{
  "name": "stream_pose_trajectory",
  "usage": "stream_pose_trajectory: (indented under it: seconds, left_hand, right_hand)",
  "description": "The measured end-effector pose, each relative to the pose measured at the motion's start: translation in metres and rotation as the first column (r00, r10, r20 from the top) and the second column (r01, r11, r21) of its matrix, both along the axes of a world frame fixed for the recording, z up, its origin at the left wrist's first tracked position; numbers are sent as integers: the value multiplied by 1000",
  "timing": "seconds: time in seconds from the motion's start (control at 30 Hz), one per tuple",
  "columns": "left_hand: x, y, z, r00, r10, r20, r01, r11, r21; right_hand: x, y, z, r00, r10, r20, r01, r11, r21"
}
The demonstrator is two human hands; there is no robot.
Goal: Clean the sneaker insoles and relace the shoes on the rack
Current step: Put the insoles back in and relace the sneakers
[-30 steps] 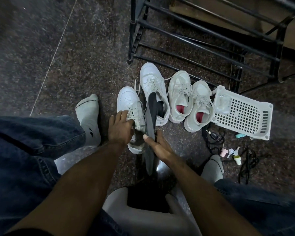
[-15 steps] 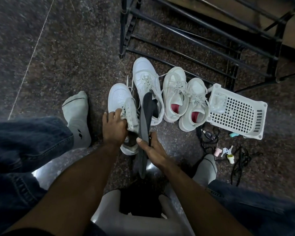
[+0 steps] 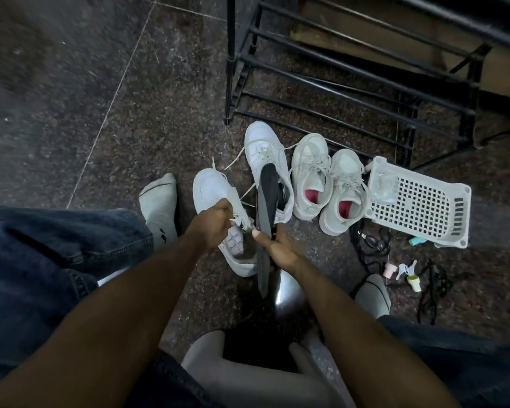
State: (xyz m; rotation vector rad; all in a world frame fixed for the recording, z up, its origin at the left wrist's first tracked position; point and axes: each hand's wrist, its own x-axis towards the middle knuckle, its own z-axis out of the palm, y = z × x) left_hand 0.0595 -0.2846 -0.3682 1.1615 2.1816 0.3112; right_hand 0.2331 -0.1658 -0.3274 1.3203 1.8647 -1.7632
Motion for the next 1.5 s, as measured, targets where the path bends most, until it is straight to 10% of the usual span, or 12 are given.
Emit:
stream_pose_trajectory:
  seconds: [0.17, 0.33, 0.57, 0.87, 1.13, 1.33, 1.5]
  left_hand:
    - [-1, 11, 8, 997, -49, 67, 55, 994, -97]
    - [1, 16, 9, 995, -92, 36, 95, 989, -115]
    - [3, 23, 17, 995, -97, 35, 99, 992, -72]
    - [5, 22, 15, 998, -56, 38, 58, 998, -39]
    - [6, 25, 13, 999, -44, 29, 46, 997, -59]
    - [8, 25, 13, 999, -43, 12, 44, 998, -52]
    - [9, 25, 9, 999, -32, -12, 31, 999, -42]
  right_hand:
    - [15, 19, 28, 981, 176, 77, -190, 951, 243]
    - [52, 41, 67, 672, 529, 519, -740, 507, 442]
    - [72, 37, 82, 386, 592, 707, -915, 150, 374]
    - [32, -5, 75, 489, 584, 648, -867, 245, 434]
    - [11, -35, 39, 712, 381, 590, -684, 565, 461]
    - [58, -17, 30, 951, 138, 275, -194, 963, 187]
    - [68, -22, 9, 962, -112, 249, 81, 988, 131]
